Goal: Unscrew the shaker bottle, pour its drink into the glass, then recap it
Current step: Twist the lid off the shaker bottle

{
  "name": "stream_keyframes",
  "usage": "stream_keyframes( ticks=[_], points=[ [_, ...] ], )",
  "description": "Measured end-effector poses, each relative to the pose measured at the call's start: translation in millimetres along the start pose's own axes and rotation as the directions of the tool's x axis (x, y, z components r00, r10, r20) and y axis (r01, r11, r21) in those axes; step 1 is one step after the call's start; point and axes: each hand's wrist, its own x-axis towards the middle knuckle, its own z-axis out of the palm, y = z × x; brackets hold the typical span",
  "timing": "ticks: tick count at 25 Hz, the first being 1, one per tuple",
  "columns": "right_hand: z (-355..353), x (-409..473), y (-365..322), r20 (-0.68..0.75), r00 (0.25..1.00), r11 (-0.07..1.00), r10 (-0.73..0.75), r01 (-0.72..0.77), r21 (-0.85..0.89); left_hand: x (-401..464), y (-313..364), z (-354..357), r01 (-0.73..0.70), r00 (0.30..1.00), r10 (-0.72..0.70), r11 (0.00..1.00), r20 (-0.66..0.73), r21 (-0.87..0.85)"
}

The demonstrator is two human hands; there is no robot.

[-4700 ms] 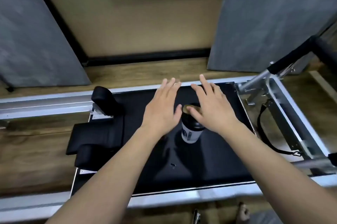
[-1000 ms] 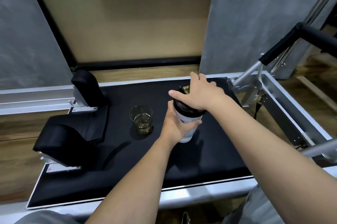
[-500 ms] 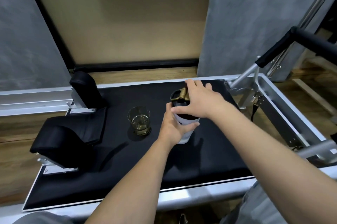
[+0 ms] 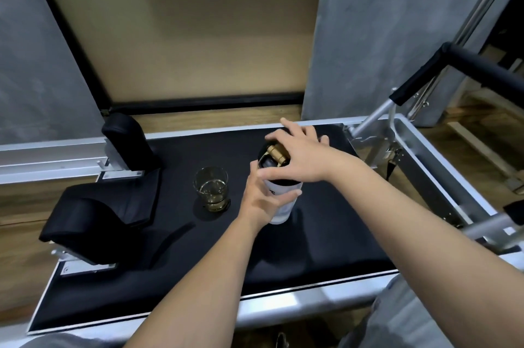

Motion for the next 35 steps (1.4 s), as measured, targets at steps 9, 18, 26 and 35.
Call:
stream_keyframes(
  ticks=[9,18,26,35],
  points=[
    [0,6,-27,0.01,0.998,0.996,0.065,-0.064,-0.067,0,-2,-11,-0.011,0.998,-0.001,0.982,0.064,0.187],
    [14,12,-45,-0.155,0.876,0.884,0.457,-0.467,-0.034,-1,0,-6,0.087,0.993,-0.089,0.996,0.082,0.029],
    [-7,3,-10,0.06,0.983,0.982,-0.175,0.179,-0.067,0,-13,-10,0.086,0.995,-0.086,0.996,0.059,0.011],
    [36,7,-47,-0.204,0.943,0.949,0.262,-0.29,-0.122,-2,-10,-16,-0.031,0.998,0.016,0.957,0.053,0.289]
  ],
)
